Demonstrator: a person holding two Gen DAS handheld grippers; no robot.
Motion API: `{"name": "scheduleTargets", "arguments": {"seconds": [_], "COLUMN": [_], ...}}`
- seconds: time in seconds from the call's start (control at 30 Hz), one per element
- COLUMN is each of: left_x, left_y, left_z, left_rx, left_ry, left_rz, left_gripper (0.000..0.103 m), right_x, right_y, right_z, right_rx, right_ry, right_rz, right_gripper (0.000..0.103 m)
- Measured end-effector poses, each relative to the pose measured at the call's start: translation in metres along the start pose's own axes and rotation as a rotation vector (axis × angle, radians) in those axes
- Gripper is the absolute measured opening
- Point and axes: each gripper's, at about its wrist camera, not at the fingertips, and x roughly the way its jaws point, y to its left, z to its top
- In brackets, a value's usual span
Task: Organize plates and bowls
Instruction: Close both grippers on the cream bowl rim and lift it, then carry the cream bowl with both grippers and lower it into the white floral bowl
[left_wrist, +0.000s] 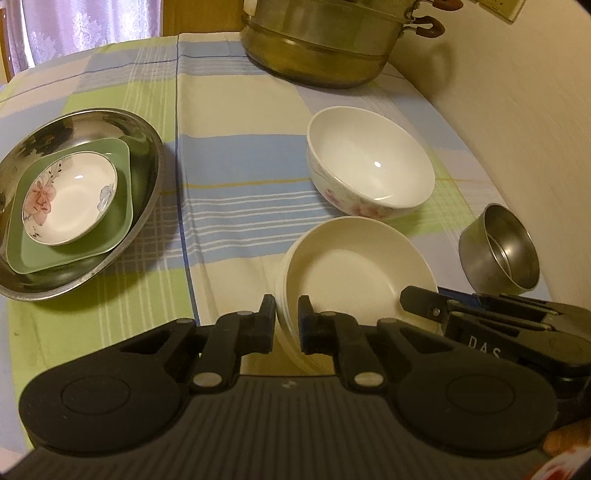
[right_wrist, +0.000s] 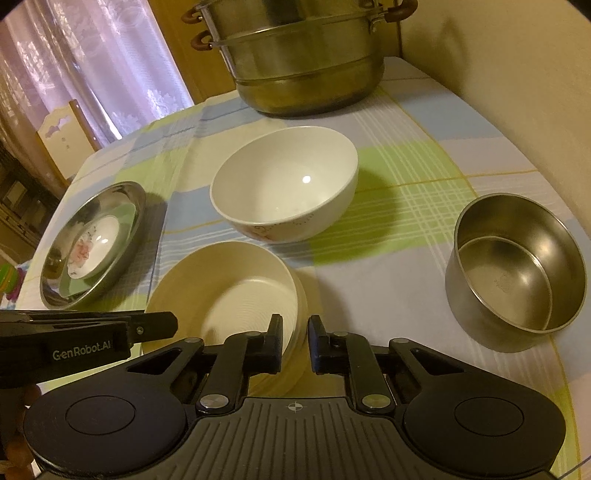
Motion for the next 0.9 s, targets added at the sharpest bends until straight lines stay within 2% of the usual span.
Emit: {"name": "scheduleTargets", "arguments": {"seconds": [0.53, 0.9], "left_x": [-0.044, -0.064], "left_y": [-0.015, -0.029], "left_z": [0.001, 0.039], "left_rx": [0.028, 0.059], "left_ry": [-0.054, -0.13], "left_rz": [-0.022, -0.05], "left_gripper": [0.011, 0.011], "right_x": [-0.037, -0.064], "right_y": [0.005, 0.004], "right_z": [0.013, 0.049], "right_rx": [-0.016, -0.008], "right_ry": [0.008, -0.05], "right_rz": [0.009, -0.003], "right_gripper": [0.012, 0.012]}}
